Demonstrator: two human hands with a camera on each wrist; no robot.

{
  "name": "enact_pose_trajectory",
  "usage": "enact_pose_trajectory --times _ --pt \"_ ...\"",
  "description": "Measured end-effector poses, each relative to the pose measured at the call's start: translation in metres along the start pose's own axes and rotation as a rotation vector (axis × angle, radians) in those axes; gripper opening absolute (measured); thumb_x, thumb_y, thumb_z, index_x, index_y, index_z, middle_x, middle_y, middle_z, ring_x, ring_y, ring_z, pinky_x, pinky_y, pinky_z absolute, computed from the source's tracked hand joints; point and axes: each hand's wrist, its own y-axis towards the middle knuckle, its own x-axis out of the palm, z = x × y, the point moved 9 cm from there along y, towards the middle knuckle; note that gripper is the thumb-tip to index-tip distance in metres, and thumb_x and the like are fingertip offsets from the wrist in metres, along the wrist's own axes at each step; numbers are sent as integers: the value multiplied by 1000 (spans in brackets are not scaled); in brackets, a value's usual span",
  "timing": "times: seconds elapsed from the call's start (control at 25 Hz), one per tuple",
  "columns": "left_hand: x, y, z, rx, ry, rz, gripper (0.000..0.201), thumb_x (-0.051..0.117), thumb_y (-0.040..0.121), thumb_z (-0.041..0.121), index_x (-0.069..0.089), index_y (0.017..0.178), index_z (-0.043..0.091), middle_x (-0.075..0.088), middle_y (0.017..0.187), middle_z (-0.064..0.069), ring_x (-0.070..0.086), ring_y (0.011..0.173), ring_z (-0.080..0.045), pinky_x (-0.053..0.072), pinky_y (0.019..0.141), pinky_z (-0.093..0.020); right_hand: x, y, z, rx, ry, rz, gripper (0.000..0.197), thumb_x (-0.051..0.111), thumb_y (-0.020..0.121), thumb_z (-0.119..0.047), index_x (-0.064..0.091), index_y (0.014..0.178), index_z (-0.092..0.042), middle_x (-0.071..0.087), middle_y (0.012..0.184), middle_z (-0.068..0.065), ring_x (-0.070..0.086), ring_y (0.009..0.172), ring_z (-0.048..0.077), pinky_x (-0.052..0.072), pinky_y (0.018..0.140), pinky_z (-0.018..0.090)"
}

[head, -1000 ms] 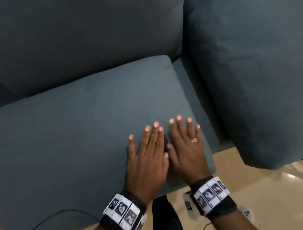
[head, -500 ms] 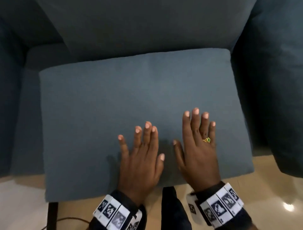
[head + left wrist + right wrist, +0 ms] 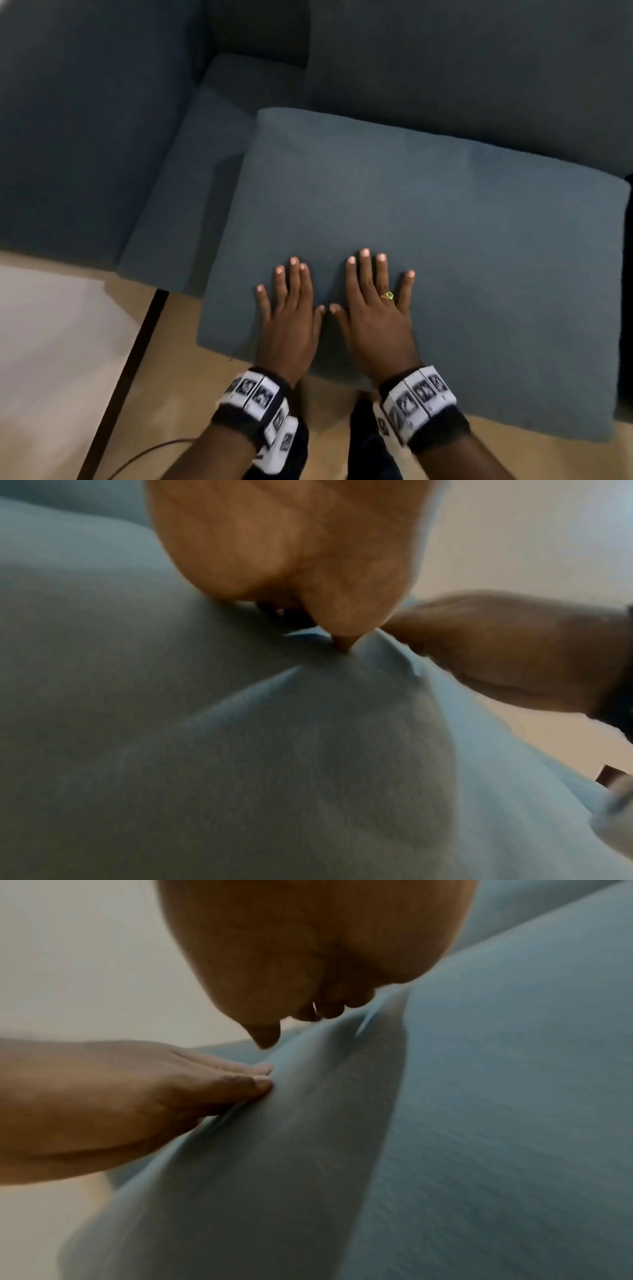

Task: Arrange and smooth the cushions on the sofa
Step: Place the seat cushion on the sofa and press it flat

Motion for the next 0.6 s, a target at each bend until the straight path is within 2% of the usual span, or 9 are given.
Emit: enact_pose_trajectory --times 0.04,0.12,0.24,0.28,0.36,0.4,0.52,0.56,0.6 --pt "-3 -1 -13 14 -31 1 67 24 107 42 -5 161 14 -14 168 -4 -9 156 -27 5 122 -64 -4 9 -19 -50 22 36 67 38 105 -41 17 162 -12 4 169 9 0 157 29 10 120 68" --pt "-17 -3 -49 -105 -109 75 64 17 107 42 -8 160 17 -14 168 -4 -11 156 -25 -9 125 -51 -5 20 -61 -216 7 73 64 38 105 -35 15 162 -15 5 168 5 4 157 27 7 122 64" --pt "-9 -18 -94 -273 -193 51 65 6 104 51 -7 159 18 -17 165 -1 -12 155 -26 2 123 -62 16 39 -98 -271 -72 -57 72 59 97 -38 29 159 -20 14 168 2 16 156 23 13 119 67" --pt "-4 -25 -107 -302 -232 33 65 7 104 51 -9 158 20 -19 165 1 -17 153 -24 -3 124 -60 22 41 -109 -273 -58 -91 71 57 97 -39 30 159 -18 16 169 4 15 156 24 12 119 68" --pt "-4 -29 -134 -408 -363 116 63 18 105 44 -11 158 23 -17 167 3 -21 153 -19 -16 123 -42 22 47 -136 -359 -42 -71 66 42 102 -37 24 161 -15 17 169 5 10 157 25 8 122 65" --pt "-3 -32 -146 -472 -409 140 63 20 106 42 -8 158 22 -15 167 4 -18 154 -19 -15 124 -39 27 50 -149 -403 -46 -90 64 38 102 -36 24 161 -15 18 169 4 10 157 24 7 123 63" --pt "21 -43 -163 -564 -532 11 69 22 104 47 -1 161 17 -15 166 4 -12 155 -25 8 124 -59 46 51 -170 -484 -117 -190 64 49 99 -40 35 157 -18 28 166 0 18 155 21 4 124 61" --pt "21 -47 -169 -605 -589 15 67 25 106 45 -3 161 19 -18 166 6 -18 154 -22 8 124 -58 50 47 -177 -522 -133 -191 66 53 98 -39 34 157 -17 27 166 2 17 156 21 4 123 61" --pt "19 -47 -180 -643 -648 104 66 27 107 41 -6 160 21 -20 165 8 -24 152 -17 4 126 -53 48 45 -184 -570 -126 -152 68 52 98 -37 30 159 -15 24 167 4 15 156 23 4 123 61"
